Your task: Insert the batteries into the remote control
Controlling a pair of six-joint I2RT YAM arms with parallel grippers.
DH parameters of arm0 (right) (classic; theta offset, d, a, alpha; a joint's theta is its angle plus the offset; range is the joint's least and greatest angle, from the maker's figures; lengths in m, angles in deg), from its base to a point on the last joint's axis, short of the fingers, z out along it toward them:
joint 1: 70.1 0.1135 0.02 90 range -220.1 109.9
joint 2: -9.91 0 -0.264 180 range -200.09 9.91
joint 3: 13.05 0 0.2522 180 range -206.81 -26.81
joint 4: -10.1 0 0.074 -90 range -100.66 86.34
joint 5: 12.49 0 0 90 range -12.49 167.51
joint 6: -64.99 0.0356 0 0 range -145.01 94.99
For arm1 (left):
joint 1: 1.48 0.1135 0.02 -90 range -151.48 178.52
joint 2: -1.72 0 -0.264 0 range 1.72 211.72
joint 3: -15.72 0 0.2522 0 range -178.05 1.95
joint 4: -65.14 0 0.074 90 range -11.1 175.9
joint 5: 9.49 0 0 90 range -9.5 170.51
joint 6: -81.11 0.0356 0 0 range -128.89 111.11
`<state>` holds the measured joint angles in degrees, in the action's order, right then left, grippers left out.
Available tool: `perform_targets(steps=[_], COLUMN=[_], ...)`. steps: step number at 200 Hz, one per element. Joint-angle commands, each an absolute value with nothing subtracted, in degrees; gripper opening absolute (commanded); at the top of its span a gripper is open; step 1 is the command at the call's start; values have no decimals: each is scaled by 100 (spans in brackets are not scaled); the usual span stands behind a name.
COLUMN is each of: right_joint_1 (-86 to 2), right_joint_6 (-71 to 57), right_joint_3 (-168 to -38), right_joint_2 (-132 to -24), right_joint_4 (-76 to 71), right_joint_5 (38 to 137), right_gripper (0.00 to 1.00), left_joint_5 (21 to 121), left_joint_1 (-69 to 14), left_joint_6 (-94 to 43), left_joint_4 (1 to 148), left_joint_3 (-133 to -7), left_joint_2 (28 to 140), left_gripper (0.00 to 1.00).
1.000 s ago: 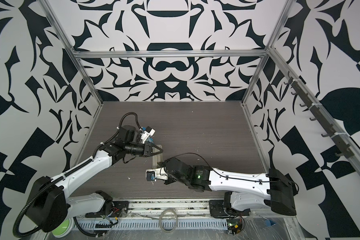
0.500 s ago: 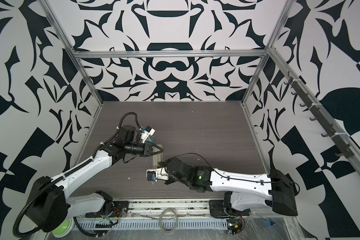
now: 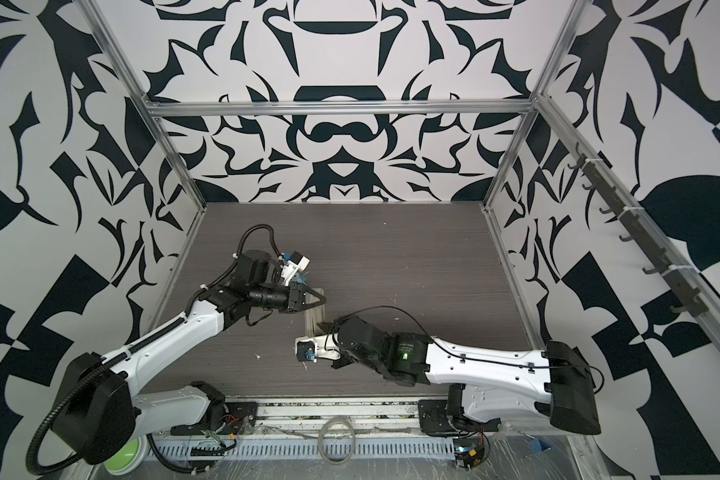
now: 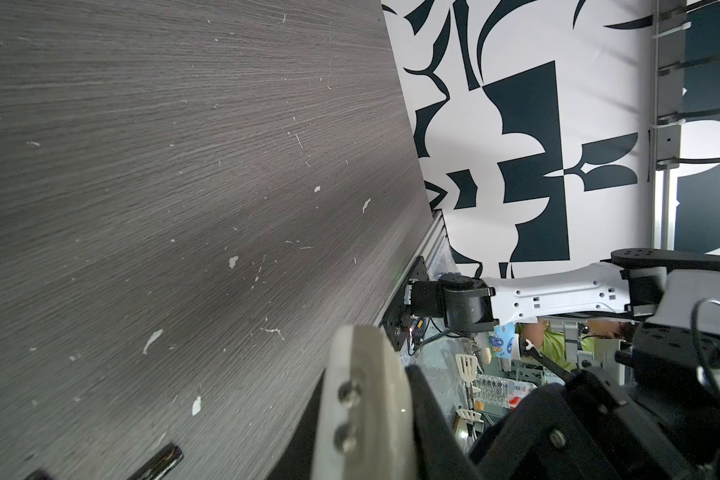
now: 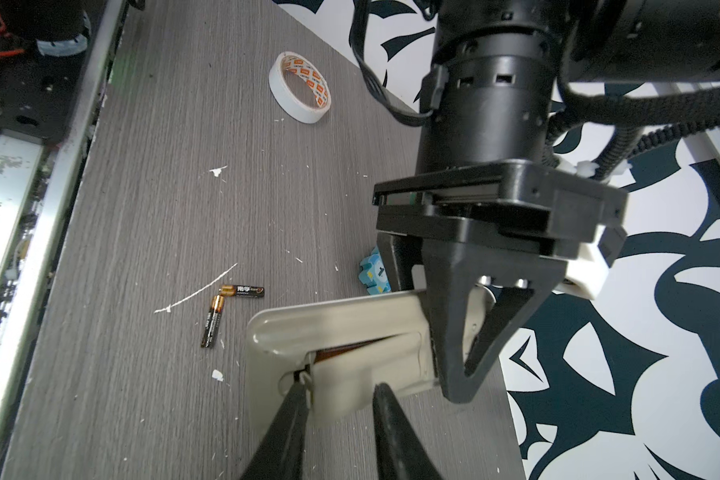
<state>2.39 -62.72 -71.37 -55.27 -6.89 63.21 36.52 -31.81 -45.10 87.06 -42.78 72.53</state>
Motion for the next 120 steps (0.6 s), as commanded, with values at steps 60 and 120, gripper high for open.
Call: perform_targets(steps=[60,120], right_joint_1=[137,138], right_joint_6=[-6279,-6271], right_joint_3=[-7181,-7195], right_joint_2=[-5369,-5409], right_joint_4=[-78,-98], right_joint_5=[5767,5833], right_gripper=[31,36], left_joint_5=[3345,3375], left_joint_1=[-3243,-3155], left_joint_6=[-4512,-4545], left_joint_4=[9015,9005], left_joint_3=[-4357,-4406], left_joint_2=[7187,7195], left_gripper=[0,0])
